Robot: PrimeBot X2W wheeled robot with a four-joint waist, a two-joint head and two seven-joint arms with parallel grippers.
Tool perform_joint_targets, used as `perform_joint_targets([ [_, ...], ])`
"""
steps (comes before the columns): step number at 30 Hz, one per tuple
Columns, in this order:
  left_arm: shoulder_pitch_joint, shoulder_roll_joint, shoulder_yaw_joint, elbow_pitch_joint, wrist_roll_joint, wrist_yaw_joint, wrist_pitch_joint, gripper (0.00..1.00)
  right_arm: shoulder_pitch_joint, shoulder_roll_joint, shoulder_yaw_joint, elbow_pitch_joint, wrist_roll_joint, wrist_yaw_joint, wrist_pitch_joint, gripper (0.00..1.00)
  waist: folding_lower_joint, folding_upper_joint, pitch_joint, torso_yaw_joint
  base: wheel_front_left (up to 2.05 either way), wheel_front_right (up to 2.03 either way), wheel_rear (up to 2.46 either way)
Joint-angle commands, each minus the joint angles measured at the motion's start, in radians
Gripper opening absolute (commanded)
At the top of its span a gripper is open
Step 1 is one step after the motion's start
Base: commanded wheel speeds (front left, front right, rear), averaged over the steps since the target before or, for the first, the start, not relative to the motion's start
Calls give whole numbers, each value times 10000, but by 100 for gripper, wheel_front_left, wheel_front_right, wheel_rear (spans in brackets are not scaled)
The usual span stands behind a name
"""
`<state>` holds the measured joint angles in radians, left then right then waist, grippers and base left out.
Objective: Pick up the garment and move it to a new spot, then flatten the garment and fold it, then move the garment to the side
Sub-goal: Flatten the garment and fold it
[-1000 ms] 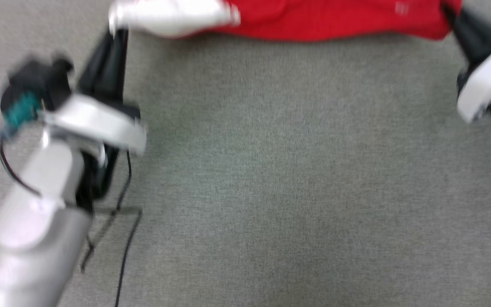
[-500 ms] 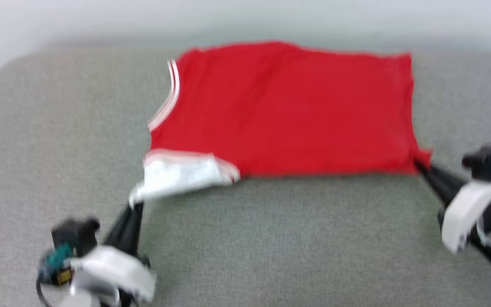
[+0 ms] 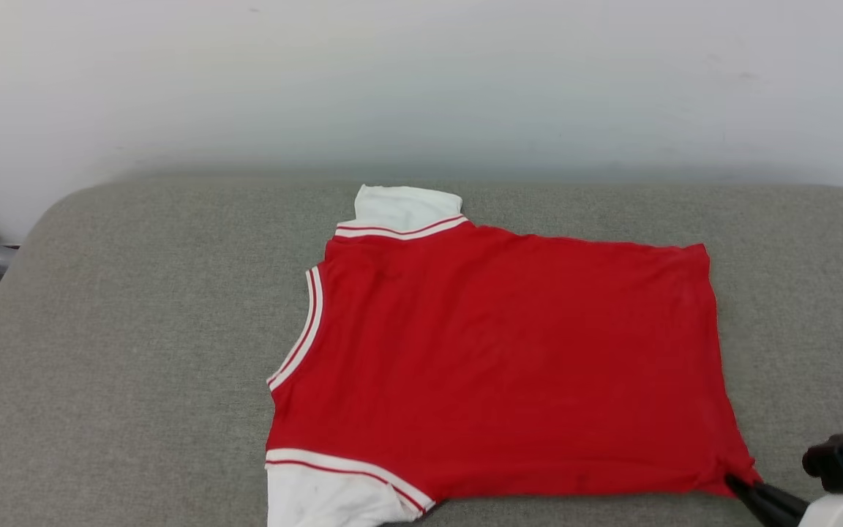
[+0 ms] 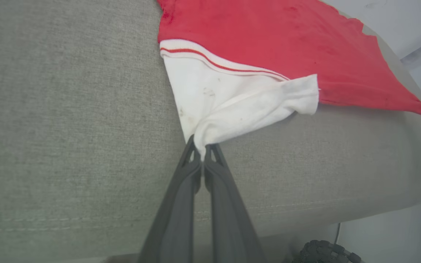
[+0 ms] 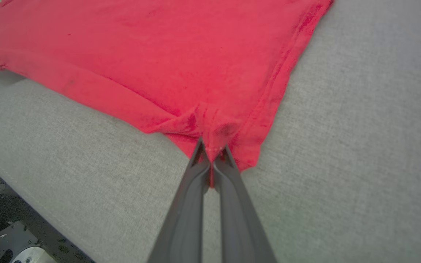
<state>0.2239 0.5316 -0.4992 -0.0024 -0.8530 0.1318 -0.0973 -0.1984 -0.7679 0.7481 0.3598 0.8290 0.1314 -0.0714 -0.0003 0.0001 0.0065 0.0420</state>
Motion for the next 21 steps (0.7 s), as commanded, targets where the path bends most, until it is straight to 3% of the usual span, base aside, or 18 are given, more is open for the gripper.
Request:
perform_joint_targets([
  [1, 398, 106, -25, -164, -211, 8, 159, 0, 609, -122, -219, -262, 74, -14, 140, 0, 3, -1, -179, -25, 0, 0, 0],
  [10, 813, 357, -303, -510, -396, -1, 756, 0, 2074, -198, -1400, -1215, -102, -14, 844, 0, 3, -1, -256, -102, 0, 0, 0],
  [21, -1041, 561, -244, -406, 548, -197, 670, 0, 1854, 253, -2543, -1880, -449, -14, 1429, 0, 3, -1, 10, -228, 0, 0, 0],
])
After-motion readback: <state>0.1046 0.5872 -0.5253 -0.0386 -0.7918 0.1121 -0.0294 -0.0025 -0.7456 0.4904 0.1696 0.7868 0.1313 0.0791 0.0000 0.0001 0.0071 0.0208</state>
